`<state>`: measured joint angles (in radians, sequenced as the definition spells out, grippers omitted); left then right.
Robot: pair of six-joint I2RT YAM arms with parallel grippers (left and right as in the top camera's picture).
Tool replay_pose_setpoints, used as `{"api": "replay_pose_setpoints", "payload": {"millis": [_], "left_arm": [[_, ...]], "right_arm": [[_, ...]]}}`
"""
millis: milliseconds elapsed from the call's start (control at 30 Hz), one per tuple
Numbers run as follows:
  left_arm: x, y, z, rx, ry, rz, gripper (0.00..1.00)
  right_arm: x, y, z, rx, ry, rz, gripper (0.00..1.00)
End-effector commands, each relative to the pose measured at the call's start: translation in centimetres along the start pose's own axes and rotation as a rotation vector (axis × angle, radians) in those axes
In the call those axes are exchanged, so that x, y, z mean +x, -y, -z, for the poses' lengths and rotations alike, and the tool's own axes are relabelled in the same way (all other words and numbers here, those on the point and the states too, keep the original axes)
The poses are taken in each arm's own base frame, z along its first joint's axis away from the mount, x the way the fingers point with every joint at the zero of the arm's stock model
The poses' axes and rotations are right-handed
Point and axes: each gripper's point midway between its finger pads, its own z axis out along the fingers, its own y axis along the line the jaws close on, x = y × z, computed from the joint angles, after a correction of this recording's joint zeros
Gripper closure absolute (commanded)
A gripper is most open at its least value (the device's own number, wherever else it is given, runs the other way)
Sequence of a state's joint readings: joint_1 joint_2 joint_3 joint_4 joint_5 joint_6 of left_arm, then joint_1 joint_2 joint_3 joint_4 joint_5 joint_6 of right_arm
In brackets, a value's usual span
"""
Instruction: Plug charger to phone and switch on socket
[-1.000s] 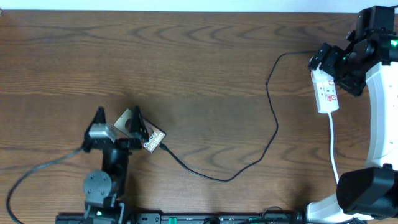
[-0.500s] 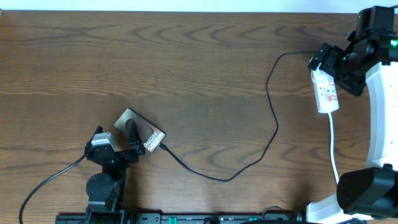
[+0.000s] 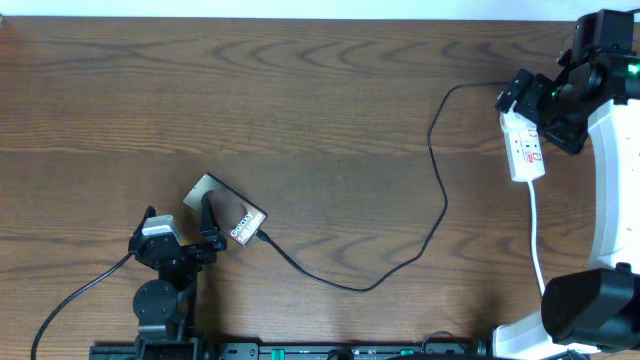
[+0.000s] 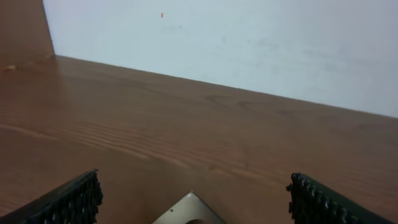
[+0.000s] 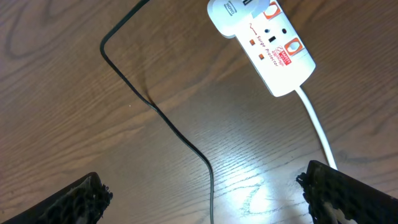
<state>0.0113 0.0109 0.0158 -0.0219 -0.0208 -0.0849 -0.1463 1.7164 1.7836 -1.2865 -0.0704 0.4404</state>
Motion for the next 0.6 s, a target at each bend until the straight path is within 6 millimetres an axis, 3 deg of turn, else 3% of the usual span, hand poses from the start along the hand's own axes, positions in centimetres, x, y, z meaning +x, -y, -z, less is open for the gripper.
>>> {"api": "replay_pose_setpoints", "payload": {"millis": [0,567], "left_arm": [[1.53,-0.91,-0.01,-0.036,-0.052,-0.099,0.06],[1.63,-0.33,-0.02,0.004,-0.056,-0.098,0.06]], "right_arm": [[-0.04,-0.03,0.6,0.0,0.017,-0.008,0.01],[-0.04,-0.03,0.6,0.0,0.018,-0.008,0.01]]}}
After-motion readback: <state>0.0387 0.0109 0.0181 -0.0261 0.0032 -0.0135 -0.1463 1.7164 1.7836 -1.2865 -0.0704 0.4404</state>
